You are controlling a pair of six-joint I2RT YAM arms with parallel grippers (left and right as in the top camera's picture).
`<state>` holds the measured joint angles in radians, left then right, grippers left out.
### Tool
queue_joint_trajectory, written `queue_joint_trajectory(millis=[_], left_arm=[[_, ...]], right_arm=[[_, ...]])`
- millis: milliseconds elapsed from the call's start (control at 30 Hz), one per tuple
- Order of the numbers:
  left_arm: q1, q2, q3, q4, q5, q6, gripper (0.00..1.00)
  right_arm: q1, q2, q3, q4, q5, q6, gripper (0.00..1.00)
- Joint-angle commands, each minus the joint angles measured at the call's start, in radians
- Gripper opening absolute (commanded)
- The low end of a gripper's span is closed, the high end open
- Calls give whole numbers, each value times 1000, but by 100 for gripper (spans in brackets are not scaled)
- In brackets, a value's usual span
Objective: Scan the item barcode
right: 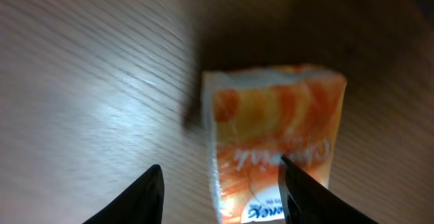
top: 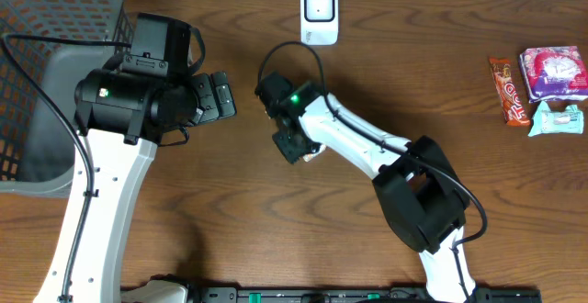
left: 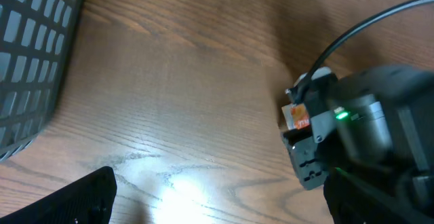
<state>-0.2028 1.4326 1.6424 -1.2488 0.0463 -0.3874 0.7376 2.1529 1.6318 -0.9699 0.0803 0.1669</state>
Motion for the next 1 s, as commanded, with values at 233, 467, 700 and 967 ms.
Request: queue_joint_trajectory(millis=[233, 467, 700, 967], left_arm=[[3, -2, 13, 0, -8, 9, 98], [3, -2, 13, 0, -8, 10, 98], [3, -2, 13, 0, -8, 9, 98], [3, -2, 13, 0, -8, 9, 98]], right_arm=[[-8, -14, -60, 49, 126, 56, 21], [-94, -16, -16, 36, -42, 85, 1], [-301, -16, 60, 24, -637, -112, 1], [-530, -15, 7, -5, -929, -217, 1]])
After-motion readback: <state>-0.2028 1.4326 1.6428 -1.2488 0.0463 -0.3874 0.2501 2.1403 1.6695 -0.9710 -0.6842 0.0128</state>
